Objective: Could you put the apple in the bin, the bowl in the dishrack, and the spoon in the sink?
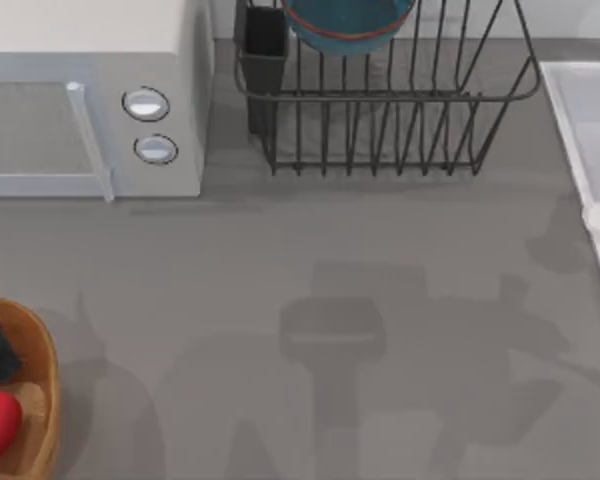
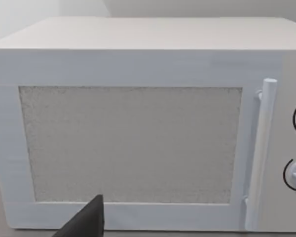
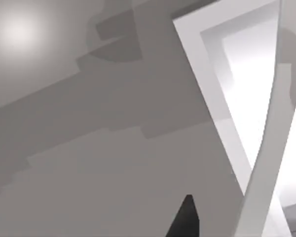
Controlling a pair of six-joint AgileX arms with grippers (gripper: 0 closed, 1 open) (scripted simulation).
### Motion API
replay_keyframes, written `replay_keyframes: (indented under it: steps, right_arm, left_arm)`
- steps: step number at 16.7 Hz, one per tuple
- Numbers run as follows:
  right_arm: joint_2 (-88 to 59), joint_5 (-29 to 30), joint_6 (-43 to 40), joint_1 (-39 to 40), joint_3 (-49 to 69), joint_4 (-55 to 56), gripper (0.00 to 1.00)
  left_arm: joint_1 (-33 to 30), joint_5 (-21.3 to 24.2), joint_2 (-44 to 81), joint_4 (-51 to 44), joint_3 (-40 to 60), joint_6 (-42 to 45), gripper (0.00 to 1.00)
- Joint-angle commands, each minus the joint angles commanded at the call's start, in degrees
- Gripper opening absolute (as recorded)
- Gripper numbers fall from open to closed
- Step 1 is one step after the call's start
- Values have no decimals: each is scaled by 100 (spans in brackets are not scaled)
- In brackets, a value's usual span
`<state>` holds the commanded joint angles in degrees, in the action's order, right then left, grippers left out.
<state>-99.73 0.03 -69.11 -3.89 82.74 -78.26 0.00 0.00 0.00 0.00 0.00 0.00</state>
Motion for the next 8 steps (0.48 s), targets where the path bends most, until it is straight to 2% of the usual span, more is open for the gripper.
replay_keyframes:
  steps: [8]
  right_arm:
    - [-3568,15,-232,-278,5091,-1392,0]
  left_arm:
    - [0,0,0,0,0,0,100]
